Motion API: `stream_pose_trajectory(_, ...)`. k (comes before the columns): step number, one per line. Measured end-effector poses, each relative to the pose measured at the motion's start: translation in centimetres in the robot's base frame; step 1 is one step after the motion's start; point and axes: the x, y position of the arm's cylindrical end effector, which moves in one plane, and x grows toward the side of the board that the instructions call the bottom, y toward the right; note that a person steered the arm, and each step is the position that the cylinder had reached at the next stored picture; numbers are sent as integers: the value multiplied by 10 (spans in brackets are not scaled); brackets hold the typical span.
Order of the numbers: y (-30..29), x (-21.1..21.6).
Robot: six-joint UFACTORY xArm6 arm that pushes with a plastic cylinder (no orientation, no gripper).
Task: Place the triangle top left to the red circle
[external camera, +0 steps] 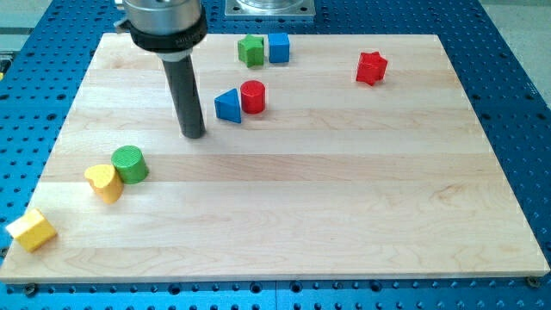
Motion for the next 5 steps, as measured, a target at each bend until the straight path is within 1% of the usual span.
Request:
stream_pose_trajectory(1, 29, -21)
stream_pose_trajectory(2, 47, -57)
stream_pose_trajectory(3, 57, -104)
stream_pose_trajectory(4, 72, -124)
stream_pose_trajectory(5, 45, -74)
